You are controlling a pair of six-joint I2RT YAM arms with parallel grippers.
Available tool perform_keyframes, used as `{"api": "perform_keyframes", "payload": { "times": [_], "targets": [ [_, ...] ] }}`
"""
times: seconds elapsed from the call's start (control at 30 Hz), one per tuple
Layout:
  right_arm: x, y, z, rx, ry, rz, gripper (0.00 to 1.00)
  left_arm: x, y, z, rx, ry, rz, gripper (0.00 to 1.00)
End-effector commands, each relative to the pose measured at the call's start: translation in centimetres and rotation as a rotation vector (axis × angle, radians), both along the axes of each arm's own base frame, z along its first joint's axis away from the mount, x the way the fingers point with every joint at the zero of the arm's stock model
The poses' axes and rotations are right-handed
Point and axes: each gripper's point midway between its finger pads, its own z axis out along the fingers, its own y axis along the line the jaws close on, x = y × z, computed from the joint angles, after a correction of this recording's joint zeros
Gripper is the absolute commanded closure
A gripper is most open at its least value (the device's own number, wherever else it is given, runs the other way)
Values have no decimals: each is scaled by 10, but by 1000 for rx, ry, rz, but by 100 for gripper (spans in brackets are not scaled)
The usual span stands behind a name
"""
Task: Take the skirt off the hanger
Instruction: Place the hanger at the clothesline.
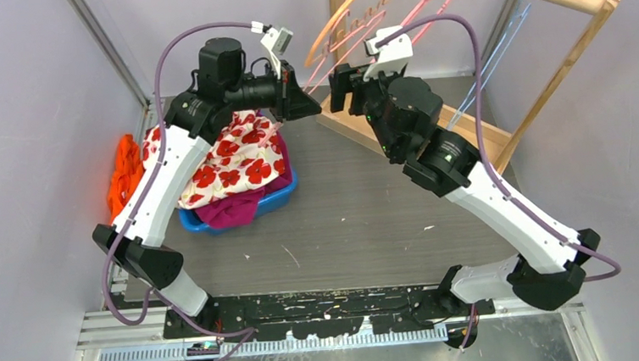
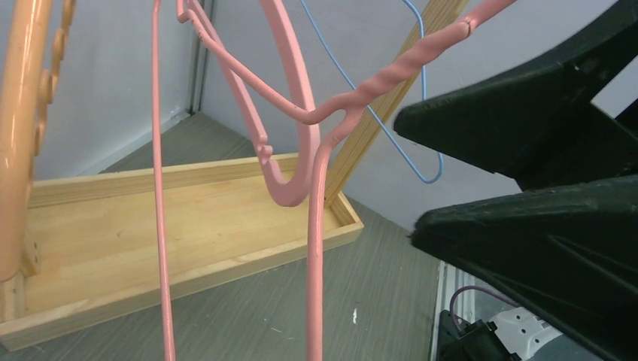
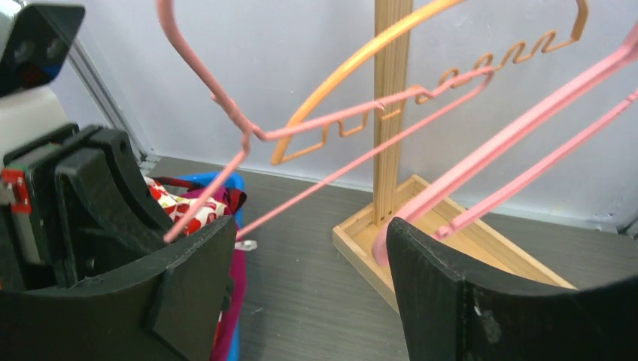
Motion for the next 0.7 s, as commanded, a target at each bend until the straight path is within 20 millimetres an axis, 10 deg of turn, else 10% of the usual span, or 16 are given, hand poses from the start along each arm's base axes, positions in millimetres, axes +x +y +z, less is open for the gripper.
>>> {"api": "perform_keyframes", "payload": {
  "times": [0.0,0.67],
  "targets": [
    [10,14,38,64,-110,9,22,-22,5,38,-78,-82,-40,100],
    [2,29,49,186,-108,100,23,-16,0,31,-62,-83,-40,100]
  ]
}}
